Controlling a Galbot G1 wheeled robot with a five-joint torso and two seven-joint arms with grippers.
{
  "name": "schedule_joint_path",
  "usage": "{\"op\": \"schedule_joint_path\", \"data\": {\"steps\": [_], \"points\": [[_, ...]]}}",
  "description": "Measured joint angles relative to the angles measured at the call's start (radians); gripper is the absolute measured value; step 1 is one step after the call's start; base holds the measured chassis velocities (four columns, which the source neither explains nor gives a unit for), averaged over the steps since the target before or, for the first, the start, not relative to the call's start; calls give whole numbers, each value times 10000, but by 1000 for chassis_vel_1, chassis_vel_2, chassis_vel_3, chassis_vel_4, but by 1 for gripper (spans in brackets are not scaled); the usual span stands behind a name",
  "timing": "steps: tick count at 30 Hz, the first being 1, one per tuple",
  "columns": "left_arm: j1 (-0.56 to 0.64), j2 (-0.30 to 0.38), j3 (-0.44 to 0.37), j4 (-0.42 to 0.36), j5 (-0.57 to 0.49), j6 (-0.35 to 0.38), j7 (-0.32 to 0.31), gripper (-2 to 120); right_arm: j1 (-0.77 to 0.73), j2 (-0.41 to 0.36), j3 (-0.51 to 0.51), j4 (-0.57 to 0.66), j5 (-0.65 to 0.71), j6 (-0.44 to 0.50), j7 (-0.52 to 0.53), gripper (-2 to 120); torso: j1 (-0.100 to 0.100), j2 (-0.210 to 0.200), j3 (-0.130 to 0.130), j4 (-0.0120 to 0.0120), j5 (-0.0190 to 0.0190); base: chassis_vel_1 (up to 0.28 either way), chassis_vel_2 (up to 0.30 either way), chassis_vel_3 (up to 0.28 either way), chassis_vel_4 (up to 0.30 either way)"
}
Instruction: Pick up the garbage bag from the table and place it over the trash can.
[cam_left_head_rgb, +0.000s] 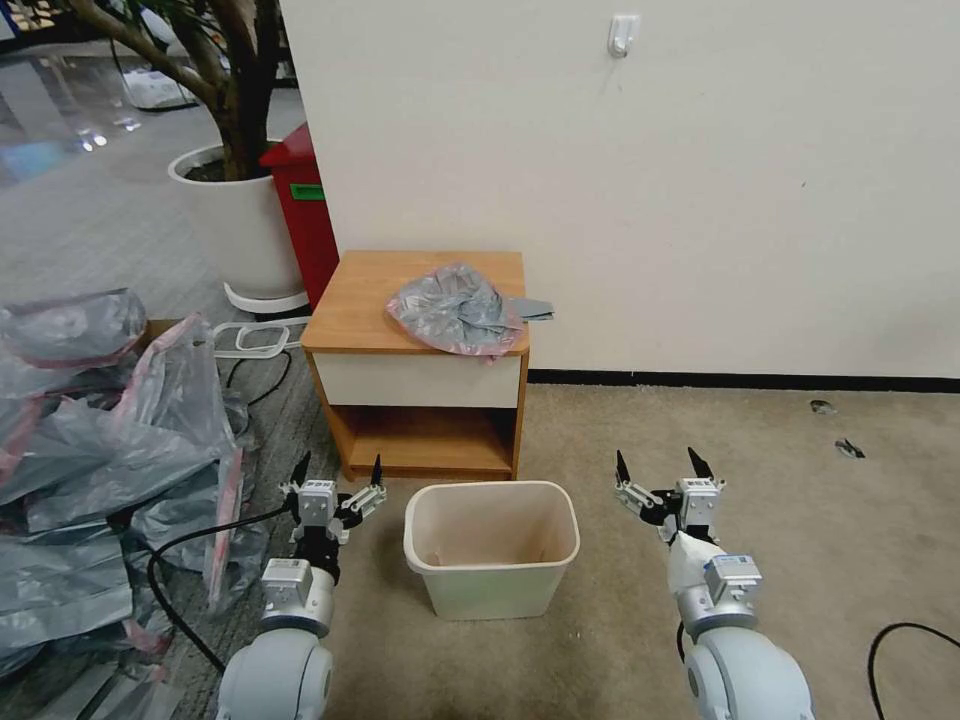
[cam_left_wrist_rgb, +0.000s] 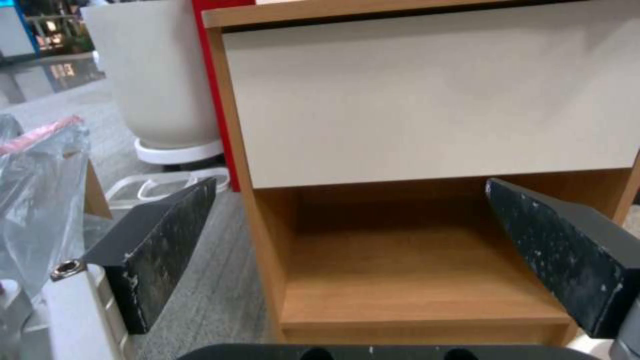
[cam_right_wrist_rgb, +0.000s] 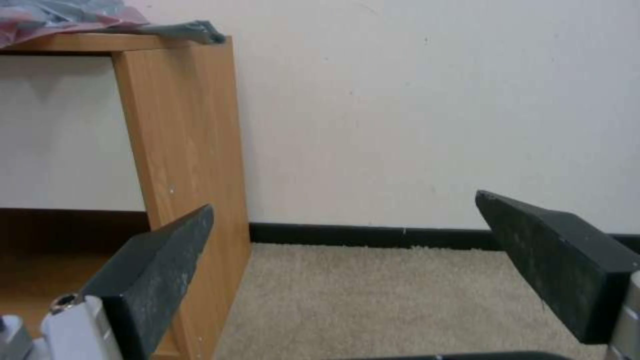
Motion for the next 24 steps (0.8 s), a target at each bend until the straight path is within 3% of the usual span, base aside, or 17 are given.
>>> {"op": "schedule_joint_path", "data": {"steps": [7, 8, 10, 13, 16, 24], "points": [[9, 213, -5, 0, -197, -23, 3, 100, -47, 28, 72, 322, 366, -53, 41, 100, 0, 0, 0, 1, 1, 0, 0, 0, 0], [23, 620, -64, 2, -552, -114, 3, 100, -138, 54, 146, 726, 696, -117, 83, 100, 0, 0, 0, -1, -8, 0, 0, 0, 0], [30, 801, -90, 6, -702, -148, 2, 100, -161, 57, 153, 792, 768, -134, 84, 100, 0, 0, 0, -2, -9, 0, 0, 0, 0], [98, 2221, -258, 15, -1835, -425, -5, 100, -310, 63, 121, 985, 972, -283, -151, 100, 0, 0, 0, 0, 1, 0, 0, 0, 0], [190, 2653, -202, 31, -2374, -438, 90, 100, -306, 76, 65, 993, 1004, -347, -191, 100, 0, 0, 0, 0, 1, 0, 0, 0, 0], [261, 2743, -167, 137, -2756, -531, 178, 100, -153, 59, -93, 816, 1524, -414, -205, 100, 0, 0, 0, 0, -2, 0, 0, 0, 0]]}}
